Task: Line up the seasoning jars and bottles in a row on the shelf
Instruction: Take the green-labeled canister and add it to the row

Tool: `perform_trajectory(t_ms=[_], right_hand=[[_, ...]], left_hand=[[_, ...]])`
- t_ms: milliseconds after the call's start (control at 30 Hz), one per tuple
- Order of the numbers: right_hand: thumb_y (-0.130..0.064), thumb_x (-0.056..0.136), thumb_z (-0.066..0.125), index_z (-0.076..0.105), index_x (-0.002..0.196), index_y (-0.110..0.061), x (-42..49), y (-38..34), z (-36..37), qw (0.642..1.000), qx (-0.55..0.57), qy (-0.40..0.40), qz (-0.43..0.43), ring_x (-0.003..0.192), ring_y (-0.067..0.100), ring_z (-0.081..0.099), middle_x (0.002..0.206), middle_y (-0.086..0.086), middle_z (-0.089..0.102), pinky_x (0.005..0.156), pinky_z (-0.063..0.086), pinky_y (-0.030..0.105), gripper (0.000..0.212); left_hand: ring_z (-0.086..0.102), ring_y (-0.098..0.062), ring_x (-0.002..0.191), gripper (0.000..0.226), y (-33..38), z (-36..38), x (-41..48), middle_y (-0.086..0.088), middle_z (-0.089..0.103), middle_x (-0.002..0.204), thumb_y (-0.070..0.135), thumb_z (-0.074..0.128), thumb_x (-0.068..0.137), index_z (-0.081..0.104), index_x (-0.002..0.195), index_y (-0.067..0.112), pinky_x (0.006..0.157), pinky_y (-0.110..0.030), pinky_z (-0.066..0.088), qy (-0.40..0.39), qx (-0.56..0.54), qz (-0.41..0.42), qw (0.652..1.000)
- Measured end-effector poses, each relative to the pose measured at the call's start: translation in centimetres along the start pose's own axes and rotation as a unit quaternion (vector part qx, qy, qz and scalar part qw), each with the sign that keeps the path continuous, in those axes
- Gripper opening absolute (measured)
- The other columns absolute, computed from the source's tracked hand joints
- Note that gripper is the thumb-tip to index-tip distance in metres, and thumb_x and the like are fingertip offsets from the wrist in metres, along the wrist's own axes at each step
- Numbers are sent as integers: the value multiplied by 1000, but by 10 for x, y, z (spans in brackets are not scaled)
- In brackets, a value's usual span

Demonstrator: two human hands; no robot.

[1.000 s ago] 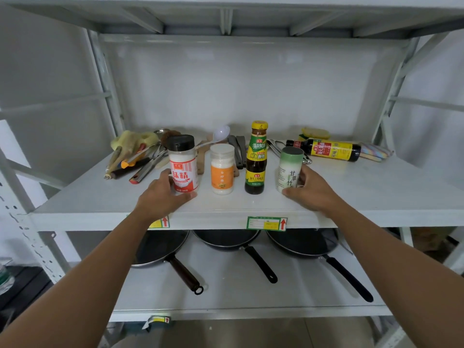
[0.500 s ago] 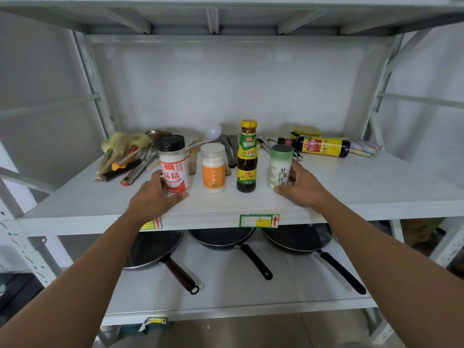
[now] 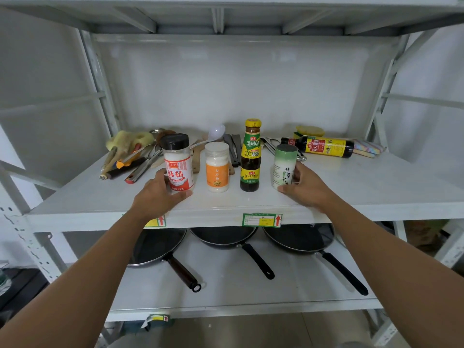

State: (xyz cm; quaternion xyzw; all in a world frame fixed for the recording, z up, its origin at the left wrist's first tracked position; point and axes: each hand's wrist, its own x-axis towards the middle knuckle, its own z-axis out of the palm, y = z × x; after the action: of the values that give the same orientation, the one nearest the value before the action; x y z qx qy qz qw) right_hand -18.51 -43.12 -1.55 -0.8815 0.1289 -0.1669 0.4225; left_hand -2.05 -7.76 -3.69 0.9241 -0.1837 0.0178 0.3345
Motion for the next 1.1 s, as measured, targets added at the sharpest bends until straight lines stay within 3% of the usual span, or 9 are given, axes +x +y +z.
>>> perform_trajectory(t_ms=[233,967,1100], right_hand=[[-19,81,83,26,155,-23,0,1,2,1000,4,12,5,134,24,55,151,4,52,110,46,50,94],[-21,82,83,35,152,-25,0,4,3,1000,-12,23,-15,128,20,58,146,0,57,106,49,41,85],[-23,81,83,36,151,-26,0,4,4,999,-17,25,-17,129,20,58,147,0,56,107,49,45,84]], left_hand=[[52,-30,140,94,2,0,-1,-4,47,160,56,76,84,29,158,22,111,-51,46,-2,-10,7,1000],[54,-29,139,93,0,-1,-3,-2,50,158,55,78,82,32,158,26,110,-51,48,10,-13,10,1000],[54,-28,138,93,0,0,-4,-2,50,157,55,78,82,32,158,26,109,-50,48,13,-9,12,1000]])
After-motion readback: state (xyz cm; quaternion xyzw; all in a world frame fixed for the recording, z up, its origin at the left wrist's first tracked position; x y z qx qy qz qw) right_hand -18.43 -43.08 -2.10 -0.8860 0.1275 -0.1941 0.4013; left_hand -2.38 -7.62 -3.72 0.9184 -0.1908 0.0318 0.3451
